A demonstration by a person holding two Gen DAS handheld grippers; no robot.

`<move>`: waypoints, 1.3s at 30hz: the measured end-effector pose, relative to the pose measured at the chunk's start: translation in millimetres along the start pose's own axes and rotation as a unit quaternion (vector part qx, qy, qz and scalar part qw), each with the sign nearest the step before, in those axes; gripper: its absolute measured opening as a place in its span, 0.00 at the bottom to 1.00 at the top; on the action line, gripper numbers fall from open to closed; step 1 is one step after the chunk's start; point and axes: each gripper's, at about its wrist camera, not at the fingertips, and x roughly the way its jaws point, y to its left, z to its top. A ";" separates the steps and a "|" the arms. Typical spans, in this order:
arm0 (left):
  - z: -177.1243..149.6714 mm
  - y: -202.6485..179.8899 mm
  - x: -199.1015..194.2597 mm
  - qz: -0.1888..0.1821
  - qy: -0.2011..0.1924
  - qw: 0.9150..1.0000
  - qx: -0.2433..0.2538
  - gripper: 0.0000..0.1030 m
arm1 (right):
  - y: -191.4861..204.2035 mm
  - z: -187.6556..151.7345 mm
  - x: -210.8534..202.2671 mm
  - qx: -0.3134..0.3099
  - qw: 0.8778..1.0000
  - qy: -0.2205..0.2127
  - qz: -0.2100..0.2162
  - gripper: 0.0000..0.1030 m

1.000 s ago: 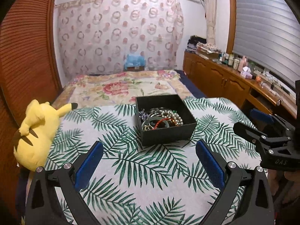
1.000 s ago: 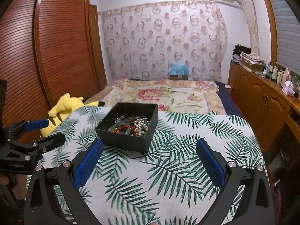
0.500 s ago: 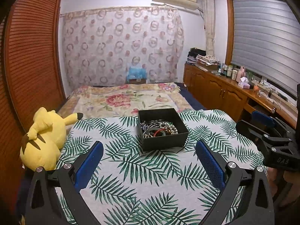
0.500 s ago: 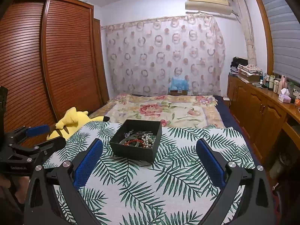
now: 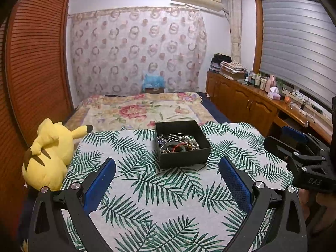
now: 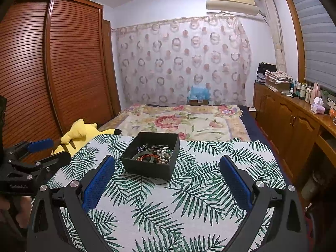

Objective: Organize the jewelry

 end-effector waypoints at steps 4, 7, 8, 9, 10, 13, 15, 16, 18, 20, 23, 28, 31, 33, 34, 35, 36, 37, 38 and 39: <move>0.1 0.1 -0.3 0.000 0.000 1.000 0.001 0.92 | -0.8 -0.3 0.3 0.000 1.000 0.000 -0.001 0.97; 0.2 0.3 -0.3 0.000 0.000 1.000 0.001 0.92 | -1.0 -0.4 0.4 0.001 1.000 0.001 0.001 0.97; 0.1 0.5 0.3 0.000 0.000 1.000 0.001 0.92 | -0.3 0.1 0.0 0.000 1.000 0.000 0.001 0.97; 0.0 0.3 -0.1 0.000 0.001 1.000 0.000 0.92 | -0.8 -0.3 0.3 0.000 1.000 0.001 0.000 0.97; -0.2 0.2 -0.4 0.000 0.001 1.000 0.000 0.92 | -1.1 -0.7 0.4 0.000 1.000 0.000 0.000 0.97; -0.1 0.1 -0.4 0.001 0.001 1.000 0.001 0.92 | -2.0 -1.3 0.9 0.000 1.000 0.001 0.000 0.97; 0.1 0.4 -0.2 0.000 0.001 1.000 0.000 0.92 | -2.0 -1.3 1.2 0.001 1.000 0.001 0.000 0.97; 0.1 0.4 0.0 0.000 0.000 1.000 0.000 0.92 | -2.0 -1.3 1.1 0.001 1.000 0.001 0.000 0.97; 0.2 0.4 -0.1 0.000 0.001 1.000 0.000 0.92 | -1.5 -1.3 0.9 0.000 1.000 0.002 0.001 0.97; 0.0 0.6 0.1 0.000 0.001 1.000 -0.001 0.92 | -2.4 -5.0 2.8 0.000 1.000 0.003 0.001 0.97; 0.3 0.8 0.0 0.000 0.001 1.000 0.000 0.92 | -3.1 -7.0 3.6 0.000 1.000 0.003 0.000 0.97; 0.8 0.9 -0.4 0.000 0.001 1.000 0.000 0.92 | -3.9 -7.7 3.7 0.001 1.000 0.003 0.000 0.97; 1.0 1.0 -0.2 0.000 0.001 1.000 -0.001 0.92 | -3.9 -8.8 4.5 0.000 1.000 0.003 0.000 0.97; 1.1 1.0 -0.5 0.000 0.001 1.000 -0.001 0.92 | -3.8 -8.0 4.4 0.001 1.000 0.004 0.000 0.97; 1.1 0.9 -0.9 0.000 0.001 1.000 -0.001 0.92 | -4.0 -8.5 4.3 0.001 1.000 0.004 0.000 0.97; 1.1 0.8 -1.2 0.000 0.000 1.000 -0.001 0.92 | -4.1 -8.7 4.3 0.000 1.000 0.003 0.000 0.97; 1.2 1.3 -0.3 0.000 0.001 1.000 0.000 0.92 | -3.9 -7.7 4.3 0.001 1.000 0.003 0.000 0.97; 1.2 1.3 -0.2 0.000 0.001 1.000 -0.001 0.92 | -4.6 -9.0 4.3 0.001 1.000 0.003 0.000 0.97; 1.2 1.4 -0.2 0.000 0.001 1.000 -0.001 0.92 | -4.0 -7.6 4.3 0.000 1.000 0.003 0.000 0.97; 1.2 1.1 -0.6 0.000 0.002 1.000 -0.001 0.92 | -4.0 -7.5 4.3 0.001 1.000 0.004 0.000 0.97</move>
